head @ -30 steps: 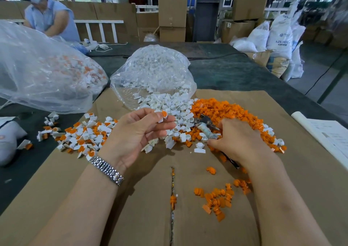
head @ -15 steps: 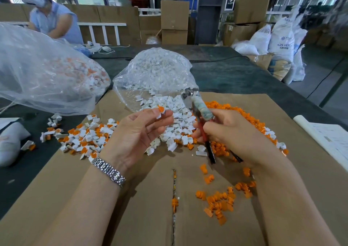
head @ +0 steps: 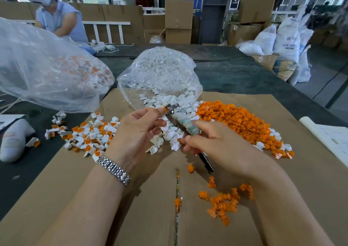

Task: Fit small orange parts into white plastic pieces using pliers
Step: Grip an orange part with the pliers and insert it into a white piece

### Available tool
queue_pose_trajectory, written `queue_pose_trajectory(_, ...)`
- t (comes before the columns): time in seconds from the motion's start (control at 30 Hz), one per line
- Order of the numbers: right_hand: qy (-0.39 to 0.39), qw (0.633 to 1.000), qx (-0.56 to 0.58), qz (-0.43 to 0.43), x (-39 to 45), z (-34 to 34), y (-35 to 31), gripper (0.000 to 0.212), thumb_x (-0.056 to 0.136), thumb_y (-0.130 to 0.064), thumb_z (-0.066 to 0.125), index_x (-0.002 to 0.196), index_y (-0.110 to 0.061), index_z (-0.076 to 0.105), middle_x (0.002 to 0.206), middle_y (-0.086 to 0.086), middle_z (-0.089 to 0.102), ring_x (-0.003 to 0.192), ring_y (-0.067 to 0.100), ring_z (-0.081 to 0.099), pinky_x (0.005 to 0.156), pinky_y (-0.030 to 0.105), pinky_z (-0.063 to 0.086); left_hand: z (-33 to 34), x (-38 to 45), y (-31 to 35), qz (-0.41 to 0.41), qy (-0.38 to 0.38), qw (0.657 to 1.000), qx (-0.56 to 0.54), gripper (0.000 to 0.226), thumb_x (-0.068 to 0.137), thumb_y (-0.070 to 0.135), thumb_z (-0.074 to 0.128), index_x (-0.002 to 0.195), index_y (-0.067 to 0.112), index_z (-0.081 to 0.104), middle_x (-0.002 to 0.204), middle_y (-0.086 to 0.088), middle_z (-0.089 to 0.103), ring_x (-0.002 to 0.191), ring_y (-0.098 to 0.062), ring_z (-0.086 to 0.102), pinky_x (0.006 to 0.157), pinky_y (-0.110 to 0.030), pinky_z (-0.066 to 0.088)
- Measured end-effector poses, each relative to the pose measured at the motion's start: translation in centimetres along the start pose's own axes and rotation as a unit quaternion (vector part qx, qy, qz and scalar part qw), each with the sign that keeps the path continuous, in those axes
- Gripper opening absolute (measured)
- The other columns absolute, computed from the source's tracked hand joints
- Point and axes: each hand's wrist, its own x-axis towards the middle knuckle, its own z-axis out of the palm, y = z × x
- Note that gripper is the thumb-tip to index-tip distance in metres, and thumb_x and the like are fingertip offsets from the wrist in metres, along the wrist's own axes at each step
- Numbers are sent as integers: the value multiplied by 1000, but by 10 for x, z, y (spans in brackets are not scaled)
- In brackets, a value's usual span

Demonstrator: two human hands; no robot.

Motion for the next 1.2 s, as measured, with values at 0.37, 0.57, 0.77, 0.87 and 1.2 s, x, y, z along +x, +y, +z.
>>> queue_pose_trajectory(0.37, 53, 994, -93, -34, 10, 16, 11, 38, 100, -54, 48, 76, -25, 52, 69, -1, 56, 59, 10, 49, 56, 27, 39, 3, -3, -1, 1, 20, 1000, 24, 23, 88, 11, 76, 67, 18, 81, 73, -1, 72, 69, -12, 70, 60, -19, 54)
queue_pose_trajectory(0.57, 81, 987, -125, -54, 14, 17, 13, 42, 99, -51, 53, 65, -28, 44, 57, -7, 42, 55, 5, 45, 54, 19, 38, 5, -5, -2, -1, 21, 1000, 18, 26, 89, 5, 72, 66, 14, 79, 75, -5, 74, 74, -16, 73, 60, -20, 55)
queue_pose_trajectory(0.77, 54, 992, -113, -15, 12, 16, 10, 44, 99, -56, 50, 78, -18, 57, 70, 4, 63, 67, 20, 63, 71, 45, 55, 1, -3, -2, -12, 19, 1000, 4, 7, 87, 7, 74, 81, 8, 72, 80, -5, 74, 75, -19, 74, 60, -21, 56)
queue_pose_trajectory(0.87, 70, 994, -86, -6, 11, 8, 13, 47, 93, -63, 54, 104, -19, 65, 79, -10, 62, 71, 6, 60, 62, 27, 47, -8, -3, 4, 27, 54, 996, 60, 9, 90, 13, 75, 83, 11, 69, 80, -1, 76, 75, -17, 75, 59, -21, 56)
queue_pose_trajectory(1.2, 210, 904, -332, 169, 20, -18, 50, 56, 90, -57, 64, 128, -17, 56, 120, 6, 61, 111, 27, 57, 91, 43, 48, -40, -1, 13, 107, 262, 717, 638, 24, 88, 20, 71, 110, 14, 64, 117, -13, 59, 107, -32, 56, 80, -43, 49)
